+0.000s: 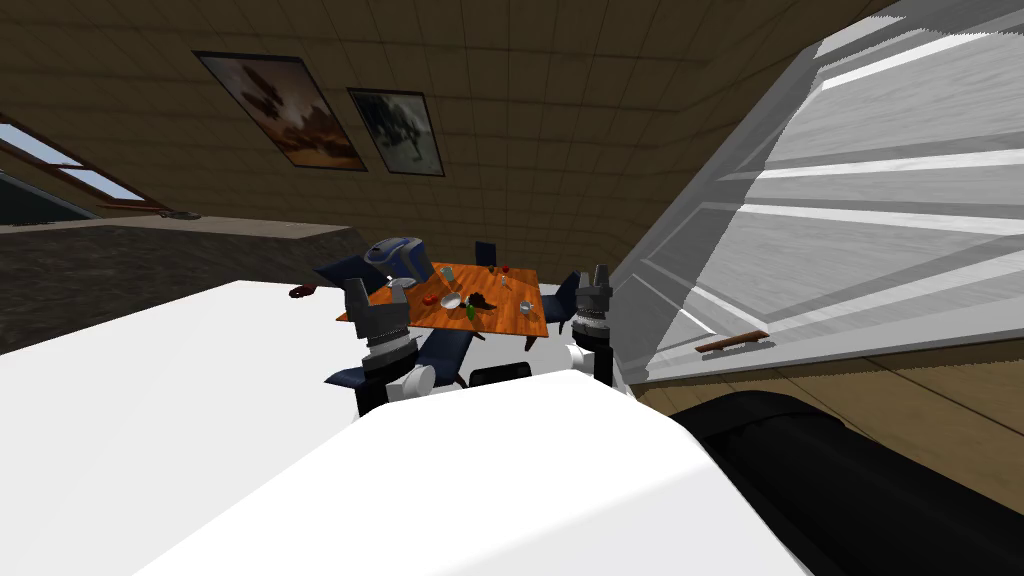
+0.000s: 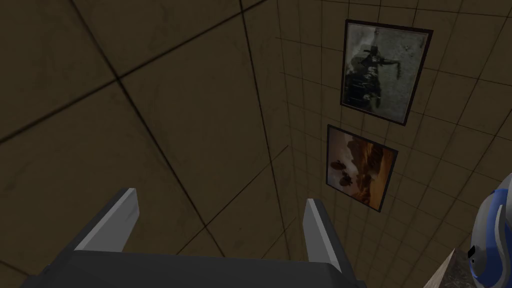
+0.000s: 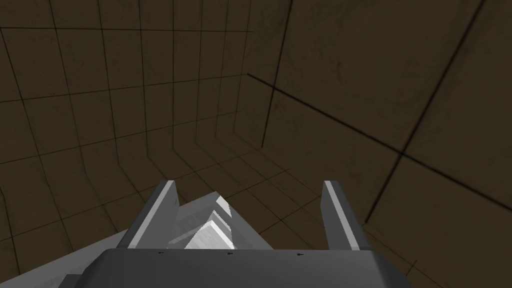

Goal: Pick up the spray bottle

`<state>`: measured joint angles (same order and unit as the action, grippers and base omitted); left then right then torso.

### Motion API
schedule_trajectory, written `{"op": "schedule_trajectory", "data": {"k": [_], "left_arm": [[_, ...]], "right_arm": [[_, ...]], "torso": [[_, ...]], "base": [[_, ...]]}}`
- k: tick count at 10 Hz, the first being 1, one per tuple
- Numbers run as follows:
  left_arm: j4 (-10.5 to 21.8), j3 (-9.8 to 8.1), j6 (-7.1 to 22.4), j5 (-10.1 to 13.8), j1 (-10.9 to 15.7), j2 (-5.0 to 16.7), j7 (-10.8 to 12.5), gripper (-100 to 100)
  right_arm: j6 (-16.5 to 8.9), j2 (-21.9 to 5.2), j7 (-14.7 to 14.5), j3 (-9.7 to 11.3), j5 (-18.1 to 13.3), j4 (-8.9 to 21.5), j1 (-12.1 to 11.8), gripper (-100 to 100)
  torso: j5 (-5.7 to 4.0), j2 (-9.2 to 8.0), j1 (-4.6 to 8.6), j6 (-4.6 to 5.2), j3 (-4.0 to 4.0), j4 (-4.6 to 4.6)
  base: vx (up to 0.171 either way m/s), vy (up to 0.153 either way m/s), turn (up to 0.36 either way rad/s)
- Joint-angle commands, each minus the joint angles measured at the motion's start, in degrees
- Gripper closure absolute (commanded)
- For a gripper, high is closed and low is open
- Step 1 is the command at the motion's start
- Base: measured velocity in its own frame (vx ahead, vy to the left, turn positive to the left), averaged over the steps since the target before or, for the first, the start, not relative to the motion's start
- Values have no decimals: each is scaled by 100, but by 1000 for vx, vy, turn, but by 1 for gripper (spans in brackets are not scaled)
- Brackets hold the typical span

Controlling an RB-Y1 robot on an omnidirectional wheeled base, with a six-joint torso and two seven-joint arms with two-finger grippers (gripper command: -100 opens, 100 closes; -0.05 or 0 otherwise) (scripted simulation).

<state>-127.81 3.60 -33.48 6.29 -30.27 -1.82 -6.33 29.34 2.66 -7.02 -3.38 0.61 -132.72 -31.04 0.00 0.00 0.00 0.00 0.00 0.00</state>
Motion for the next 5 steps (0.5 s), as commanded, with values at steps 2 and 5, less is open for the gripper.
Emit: {"op": "schedule_trajectory", "data": {"k": [2,5], "left_arm": [[164,-31,66,-82,57,320,-68,-100],[541,-111,226,-278,184,682,-233,-100]], "right_arm": [[0,0,0,0,0,0,0,0],[0,0,0,0,0,0,0,0]], "torso": [[0,1,0,0,-1,0],[0,5,1,1,-3,1]], "base": [[6,-4,-15],[11,-9,-29]]}}
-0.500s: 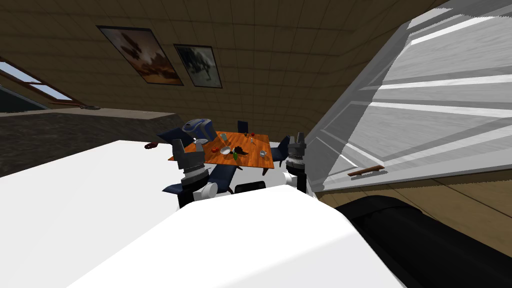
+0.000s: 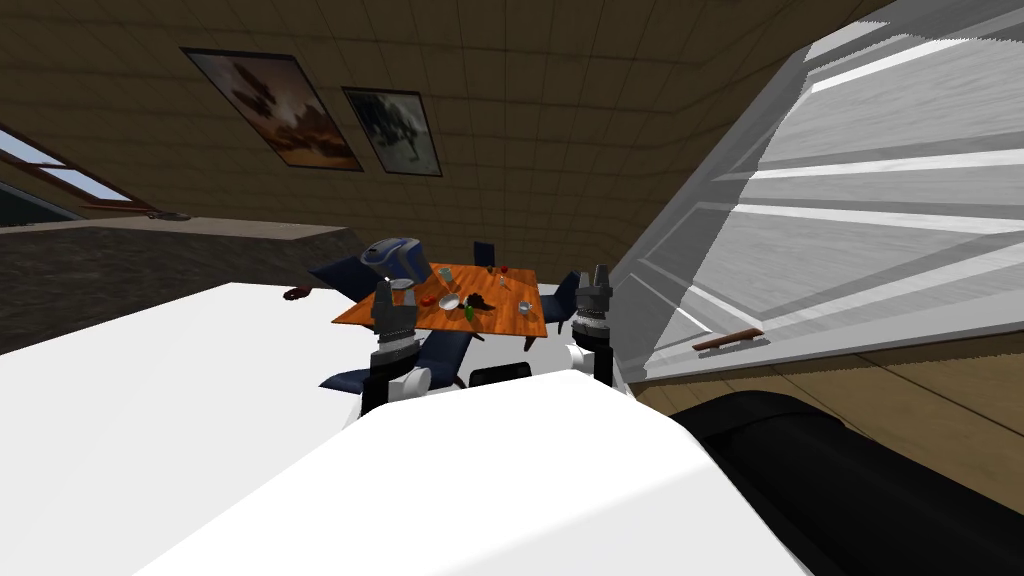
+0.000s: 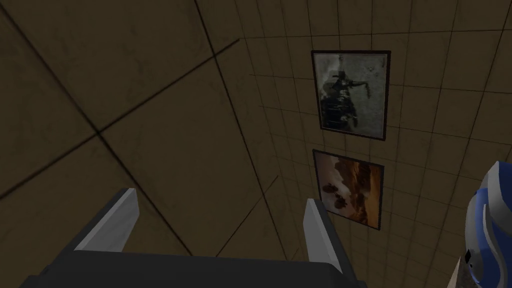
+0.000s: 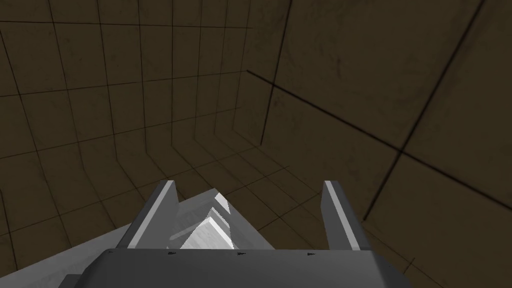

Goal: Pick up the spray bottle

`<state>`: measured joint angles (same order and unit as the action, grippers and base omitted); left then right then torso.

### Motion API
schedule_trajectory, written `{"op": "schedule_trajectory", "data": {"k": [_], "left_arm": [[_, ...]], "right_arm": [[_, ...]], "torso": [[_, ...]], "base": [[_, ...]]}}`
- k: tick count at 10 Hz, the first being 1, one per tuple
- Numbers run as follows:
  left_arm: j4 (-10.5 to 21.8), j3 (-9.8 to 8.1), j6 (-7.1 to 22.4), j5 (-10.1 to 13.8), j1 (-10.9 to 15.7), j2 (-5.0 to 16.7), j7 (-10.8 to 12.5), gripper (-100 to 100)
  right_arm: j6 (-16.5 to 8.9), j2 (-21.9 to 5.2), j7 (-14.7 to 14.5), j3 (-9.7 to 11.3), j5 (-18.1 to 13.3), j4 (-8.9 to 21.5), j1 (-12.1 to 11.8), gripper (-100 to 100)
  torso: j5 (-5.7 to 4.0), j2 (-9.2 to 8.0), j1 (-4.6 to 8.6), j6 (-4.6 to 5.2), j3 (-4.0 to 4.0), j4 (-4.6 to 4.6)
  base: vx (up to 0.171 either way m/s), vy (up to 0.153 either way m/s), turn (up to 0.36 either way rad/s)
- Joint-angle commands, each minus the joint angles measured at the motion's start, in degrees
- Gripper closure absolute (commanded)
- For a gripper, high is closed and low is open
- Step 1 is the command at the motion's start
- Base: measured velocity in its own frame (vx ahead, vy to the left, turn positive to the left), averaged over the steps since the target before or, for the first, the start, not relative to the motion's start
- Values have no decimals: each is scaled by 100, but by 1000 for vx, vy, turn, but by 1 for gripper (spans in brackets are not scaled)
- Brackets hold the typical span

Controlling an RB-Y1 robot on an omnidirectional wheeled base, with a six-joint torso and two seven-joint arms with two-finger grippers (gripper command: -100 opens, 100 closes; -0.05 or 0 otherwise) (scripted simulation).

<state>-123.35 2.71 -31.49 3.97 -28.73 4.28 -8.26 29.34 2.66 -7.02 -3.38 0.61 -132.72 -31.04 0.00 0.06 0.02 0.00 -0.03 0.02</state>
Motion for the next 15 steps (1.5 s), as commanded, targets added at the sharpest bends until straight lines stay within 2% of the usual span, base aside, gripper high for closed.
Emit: {"op": "schedule_trajectory", "data": {"k": [1,5,6,9,10,11,12,13,14,15], "left_arm": [[256,-59,98,-133,84,165,-113,-100],[965,-251,444,-566,339,407,-482,-100],[1018,-251,444,-566,339,407,-482,-100],[1646,-422,741,-959,568,484,-821,-100],[1690,-422,741,-959,568,484,-821,-100],[1891,-479,842,-1100,651,498,-942,-100],[1930,-479,842,-1100,651,498,-942,-100],[2146,-535,941,-1244,738,508,-1067,-100],[2176,-535,941,-1244,738,508,-1067,-100],[2421,-589,1039,-1392,830,515,-1195,-100]], "right_arm": [[0,0,0,0,0,0,0,0],[0,0,0,0,0,0,0,0],[0,0,0,0,0,0,0,0],[0,0,0,0,0,0,0,0],[0,0,0,0,0,0,0,0],[0,0,0,0,0,0,0,0],[0,0,0,0,0,0,0,0],[0,0,0,0,0,0,0,0],[0,0,0,0,0,0,0,0],[0,0,0,0,0,0,0,0]], "torso": [[0,0,0,0,0,0],[-1,6,5,1,-3,1],[-1,6,6,0,-3,1],[-1,5,5,0,-3,1],[-2,6,6,0,-3,1],[-2,2,5,-1,-1,0],[-1,1,3,0,-1,0],[-1,0,2,-1,0,0],[-1,1,1,0,-1,0],[-1,2,1,-1,-1,0]], "base": [[17,-14,-30],[22,-22,-43],[19,-18,-9],[23,-20,-47],[16,-17,-15],[13,-14,-36],[14,-9,-18],[18,-9,-39],[17,-6,-18],[20,-9,-36]]}}
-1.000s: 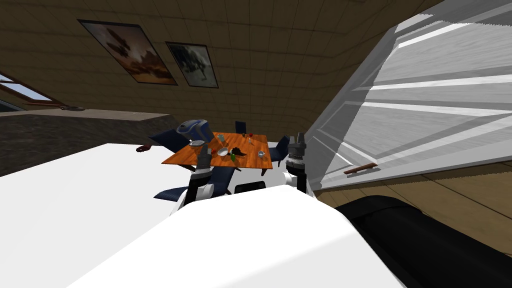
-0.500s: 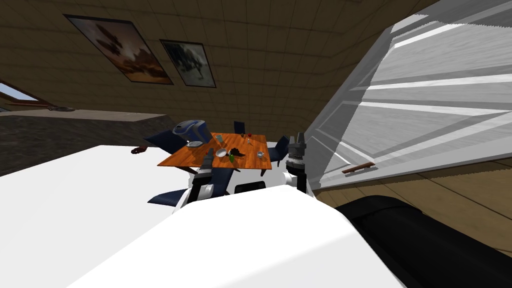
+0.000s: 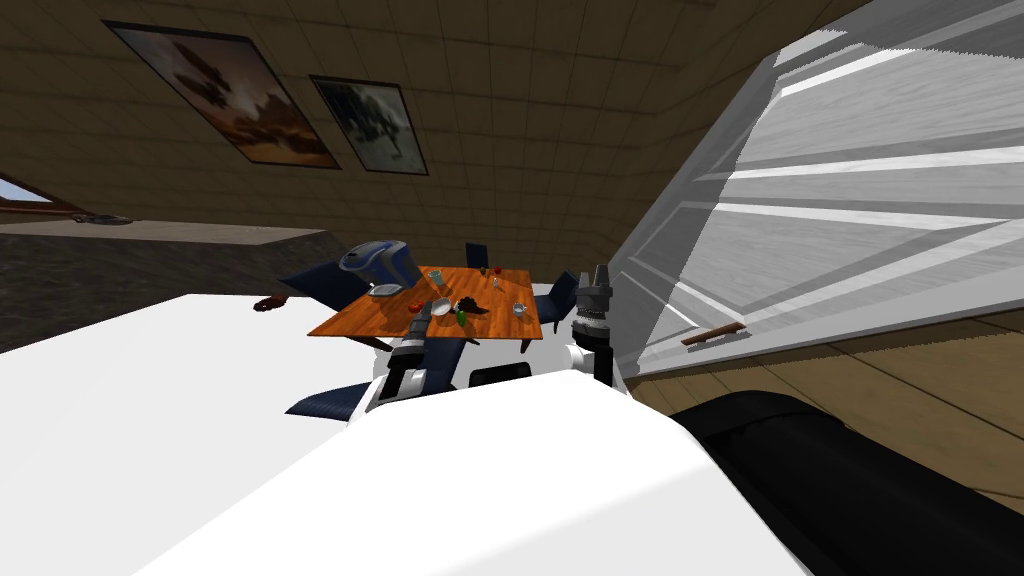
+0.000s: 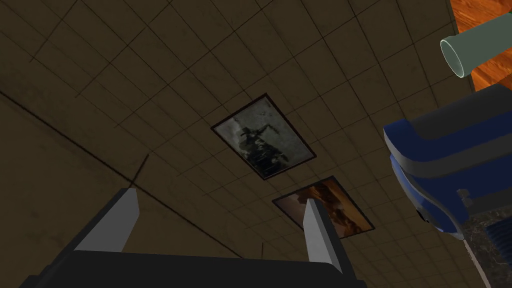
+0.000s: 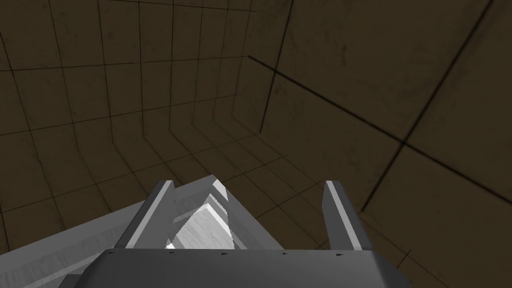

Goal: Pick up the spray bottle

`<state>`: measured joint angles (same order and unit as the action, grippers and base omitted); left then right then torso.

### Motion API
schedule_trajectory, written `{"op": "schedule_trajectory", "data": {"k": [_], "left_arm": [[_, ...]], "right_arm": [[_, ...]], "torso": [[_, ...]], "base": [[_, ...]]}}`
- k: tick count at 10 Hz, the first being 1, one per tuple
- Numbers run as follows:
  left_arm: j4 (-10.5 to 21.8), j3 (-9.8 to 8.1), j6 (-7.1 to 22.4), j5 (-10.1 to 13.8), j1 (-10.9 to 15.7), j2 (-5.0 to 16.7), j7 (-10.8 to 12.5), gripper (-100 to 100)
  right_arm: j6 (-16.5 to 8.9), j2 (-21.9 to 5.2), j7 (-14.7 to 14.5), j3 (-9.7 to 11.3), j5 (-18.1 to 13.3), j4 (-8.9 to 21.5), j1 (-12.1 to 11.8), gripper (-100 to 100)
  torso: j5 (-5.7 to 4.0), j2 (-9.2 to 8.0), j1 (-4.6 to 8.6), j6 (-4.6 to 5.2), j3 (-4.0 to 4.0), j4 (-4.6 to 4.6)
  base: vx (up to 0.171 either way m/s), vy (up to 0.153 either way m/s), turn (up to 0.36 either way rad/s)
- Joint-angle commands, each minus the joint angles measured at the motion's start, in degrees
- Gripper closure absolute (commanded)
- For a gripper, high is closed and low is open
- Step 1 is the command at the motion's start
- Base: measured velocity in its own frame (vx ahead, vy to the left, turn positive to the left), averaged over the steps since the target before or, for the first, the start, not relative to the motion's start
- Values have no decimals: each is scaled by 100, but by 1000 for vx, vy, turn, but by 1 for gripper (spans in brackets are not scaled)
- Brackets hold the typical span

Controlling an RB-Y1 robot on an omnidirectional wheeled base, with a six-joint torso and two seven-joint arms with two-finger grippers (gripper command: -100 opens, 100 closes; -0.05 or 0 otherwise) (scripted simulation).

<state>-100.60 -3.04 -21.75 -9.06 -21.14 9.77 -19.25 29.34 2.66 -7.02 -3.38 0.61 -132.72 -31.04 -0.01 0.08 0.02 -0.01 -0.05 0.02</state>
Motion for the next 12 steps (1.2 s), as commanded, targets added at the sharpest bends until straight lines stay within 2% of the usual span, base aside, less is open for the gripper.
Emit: {"op": "schedule_trajectory", "data": {"k": [1,2,3,4,5,6,7,8,10,11,12], "left_arm": [[286,-66,160,-239,166,-32,-227,-100],[415,-66,160,-239,166,-32,-227,-100],[657,-114,251,-391,266,-33,-359,-100],[681,-114,251,-391,266,-33,-359,-100],[902,-158,337,-544,370,-39,-494,-100],[951,-158,337,-544,370,-39,-494,-100],[1168,-198,418,-698,477,-47,-629,-100],[1226,-198,418,-698,477,-47,-629,-100],[1670,-264,563,-1007,702,-74,-901,-100],[1779,-264,563,-1007,702,-74,-901,-100],[1995,-289,626,-1161,818,-91,-1037,-100]], "right_arm": [[0,0,0,0,0,0,0,0],[0,0,0,0,0,0,0,0],[0,0,0,0,0,0,0,0],[0,0,0,0,0,0,0,0],[0,0,0,0,0,0,0,0],[0,0,0,0,0,0,0,0],[0,0,0,0,0,0,0,0],[0,0,0,0,0,0,0,0],[0,0,0,0,0,0,0,0],[0,0,0,0,0,0,0,0],[0,0,0,0,0,0,0,0]], "torso": [[0,0,0,0,0,0],[0,4,1,1,-2,1],[0,3,0,-1,-2,1],[0,2,-1,0,-1,0],[0,0,-2,-1,0,0],[0,0,-2,0,0,0],[0,-1,-3,-1,0,0],[0,1,-2,0,-1,0],[1,0,-5,0,0,0],[1,5,-8,0,-3,1],[2,4,-8,-1,-3,1]], "base": [[30,-9,-59],[24,-5,-27],[23,-3,-33],[19,-1,-24],[19,-1,-51],[17,1,-21],[23,1,-35],[20,4,-24],[27,12,-54],[31,18,-24],[26,18,-42]]}}
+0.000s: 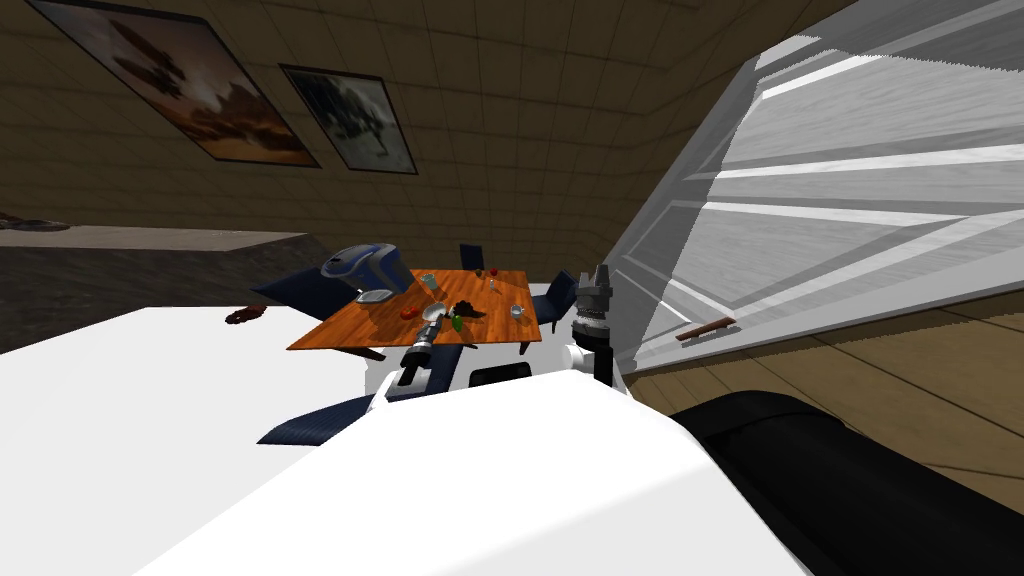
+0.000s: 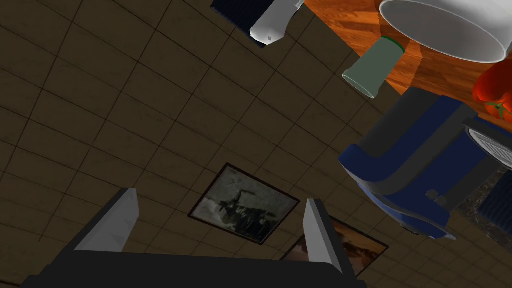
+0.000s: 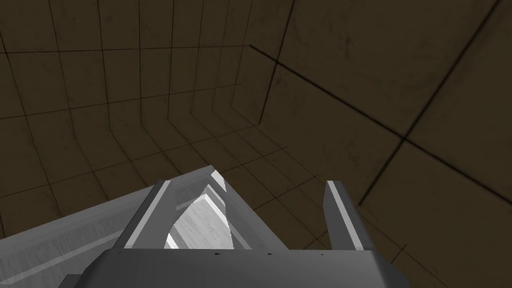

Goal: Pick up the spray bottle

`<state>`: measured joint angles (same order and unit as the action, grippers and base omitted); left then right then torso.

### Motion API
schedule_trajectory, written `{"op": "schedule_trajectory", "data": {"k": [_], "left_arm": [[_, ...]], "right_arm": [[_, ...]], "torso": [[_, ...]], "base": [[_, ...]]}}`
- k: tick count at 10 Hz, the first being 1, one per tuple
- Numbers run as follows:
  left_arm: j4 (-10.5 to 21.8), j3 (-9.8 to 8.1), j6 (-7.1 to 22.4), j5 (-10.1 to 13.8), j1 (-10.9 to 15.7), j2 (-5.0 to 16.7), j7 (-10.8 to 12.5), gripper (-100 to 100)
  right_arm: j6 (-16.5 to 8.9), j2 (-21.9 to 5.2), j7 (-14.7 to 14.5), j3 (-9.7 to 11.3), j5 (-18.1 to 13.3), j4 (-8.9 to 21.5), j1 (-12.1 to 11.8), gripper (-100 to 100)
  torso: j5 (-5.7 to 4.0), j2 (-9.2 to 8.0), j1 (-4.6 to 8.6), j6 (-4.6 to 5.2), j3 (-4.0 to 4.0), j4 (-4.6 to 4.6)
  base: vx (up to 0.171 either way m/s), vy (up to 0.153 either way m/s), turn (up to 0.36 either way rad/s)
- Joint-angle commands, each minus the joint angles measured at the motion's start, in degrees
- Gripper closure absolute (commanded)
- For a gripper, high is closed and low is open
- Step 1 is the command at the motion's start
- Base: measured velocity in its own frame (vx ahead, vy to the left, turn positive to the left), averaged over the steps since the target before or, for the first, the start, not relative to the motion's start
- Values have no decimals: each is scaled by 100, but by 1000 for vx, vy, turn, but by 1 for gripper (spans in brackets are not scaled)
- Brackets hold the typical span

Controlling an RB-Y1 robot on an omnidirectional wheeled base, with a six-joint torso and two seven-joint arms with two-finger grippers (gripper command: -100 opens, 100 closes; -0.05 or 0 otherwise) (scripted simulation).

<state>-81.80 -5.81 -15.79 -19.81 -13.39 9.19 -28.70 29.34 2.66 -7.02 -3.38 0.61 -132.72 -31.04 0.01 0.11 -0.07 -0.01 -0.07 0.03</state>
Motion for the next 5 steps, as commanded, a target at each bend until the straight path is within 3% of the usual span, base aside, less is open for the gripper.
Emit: {"op": "schedule_trajectory", "data": {"k": [1,2,5], "left_arm": [[176,-11,30,-86,43,-34,-92,-100],[340,-32,86,-238,161,-53,-227,-100],[728,-48,137,-388,281,-74,-361,-100]], "right_arm": [[0,0,0,0,0,0,0,0],[0,0,0,0,0,0,0,0],[0,0,0,0,0,0,0,0]], "torso": [[0,0,0,0,0,0],[0,-3,2,-1,2,-1],[0,-1,0,0,1,-1]], "base": [[19,16,-24],[21,18,-43],[23,20,-31]]}}
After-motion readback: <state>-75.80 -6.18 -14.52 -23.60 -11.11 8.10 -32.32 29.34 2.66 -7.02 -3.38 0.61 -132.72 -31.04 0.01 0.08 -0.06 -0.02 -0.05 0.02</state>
